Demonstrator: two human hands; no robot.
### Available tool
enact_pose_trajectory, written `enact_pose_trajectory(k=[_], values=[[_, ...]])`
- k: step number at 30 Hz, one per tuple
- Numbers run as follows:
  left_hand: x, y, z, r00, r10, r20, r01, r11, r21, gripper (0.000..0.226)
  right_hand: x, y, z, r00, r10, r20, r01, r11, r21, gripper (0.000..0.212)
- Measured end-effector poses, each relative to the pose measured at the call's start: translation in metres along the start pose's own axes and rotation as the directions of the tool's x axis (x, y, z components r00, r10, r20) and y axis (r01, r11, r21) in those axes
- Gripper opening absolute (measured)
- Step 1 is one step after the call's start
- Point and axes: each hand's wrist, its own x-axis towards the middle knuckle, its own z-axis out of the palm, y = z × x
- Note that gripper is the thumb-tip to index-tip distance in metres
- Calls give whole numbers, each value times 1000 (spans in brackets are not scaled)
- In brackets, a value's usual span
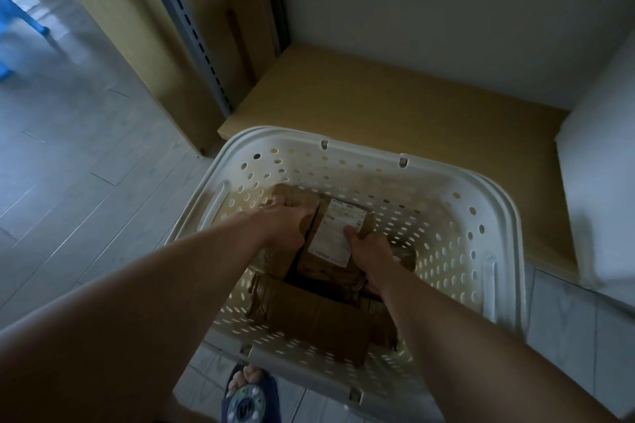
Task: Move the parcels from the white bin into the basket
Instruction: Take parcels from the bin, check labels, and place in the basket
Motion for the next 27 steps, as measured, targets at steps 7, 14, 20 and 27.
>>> enact_pose_trajectory(k=[7,14,20,27], values=[[2,-3,0,998,53,32,-53,998,-23,38,25,13,17,999,-30,36,34,991,-127,76],[-24,0,-7,973,196,-119,-203,978,-49,37,-15,-7,1,990,-137,-32,119,940,-320,88],[-65,7,-20,921,267,-285,-309,944,-113,53,-74,-24,-37,902,-424,74,399,759,-515,89],[-114,22,-28,803,313,-508,-458,868,-190,56,-162,-53,-97,723,-669,171,612,506,-608,90]])
